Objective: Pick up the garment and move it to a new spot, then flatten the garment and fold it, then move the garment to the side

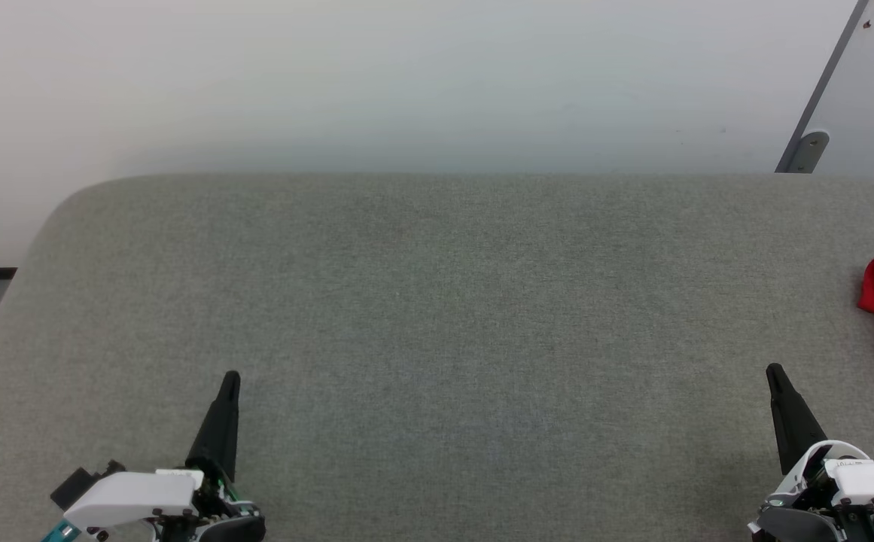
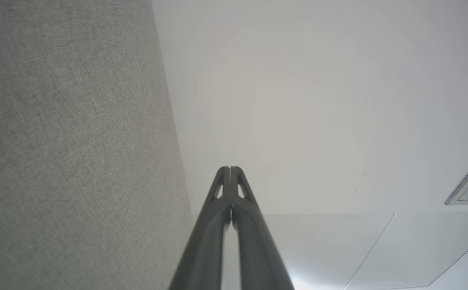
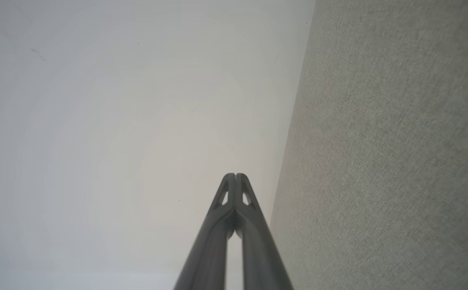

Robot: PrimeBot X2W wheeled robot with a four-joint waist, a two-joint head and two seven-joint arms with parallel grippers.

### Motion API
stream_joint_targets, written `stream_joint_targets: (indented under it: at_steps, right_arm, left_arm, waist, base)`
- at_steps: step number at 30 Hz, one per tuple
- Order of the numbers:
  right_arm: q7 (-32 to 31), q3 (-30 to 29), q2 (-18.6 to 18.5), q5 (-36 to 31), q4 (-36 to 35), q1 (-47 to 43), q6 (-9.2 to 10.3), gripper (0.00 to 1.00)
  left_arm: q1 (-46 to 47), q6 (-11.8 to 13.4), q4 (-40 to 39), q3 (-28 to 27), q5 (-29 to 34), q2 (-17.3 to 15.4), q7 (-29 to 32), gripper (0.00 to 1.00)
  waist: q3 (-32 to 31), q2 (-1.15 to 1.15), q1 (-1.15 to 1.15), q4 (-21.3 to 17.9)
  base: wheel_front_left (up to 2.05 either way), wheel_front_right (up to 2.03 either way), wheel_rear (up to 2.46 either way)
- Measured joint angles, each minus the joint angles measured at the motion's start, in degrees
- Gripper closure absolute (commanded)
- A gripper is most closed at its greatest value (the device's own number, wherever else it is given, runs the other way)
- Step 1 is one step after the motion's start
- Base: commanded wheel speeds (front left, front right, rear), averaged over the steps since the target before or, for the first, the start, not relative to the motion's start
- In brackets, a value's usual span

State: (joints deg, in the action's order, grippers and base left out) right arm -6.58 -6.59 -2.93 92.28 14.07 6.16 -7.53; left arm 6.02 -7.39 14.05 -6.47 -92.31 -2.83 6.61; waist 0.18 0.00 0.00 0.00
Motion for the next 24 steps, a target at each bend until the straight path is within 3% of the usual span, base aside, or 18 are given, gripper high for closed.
stream_joint_targets:
  at_steps: [24]
  right_arm:
    - [0.0,0.0,0.0,0.0,0.0,0.0,0.00,1.00]
  left_arm:
    - [0.0,0.0,0.0,0.0,0.0,0.0,0.0,1.00]
  waist:
    - [0.0,0.00,0.00,0.0]
  base:
    - [0.00,0.00,0.00]
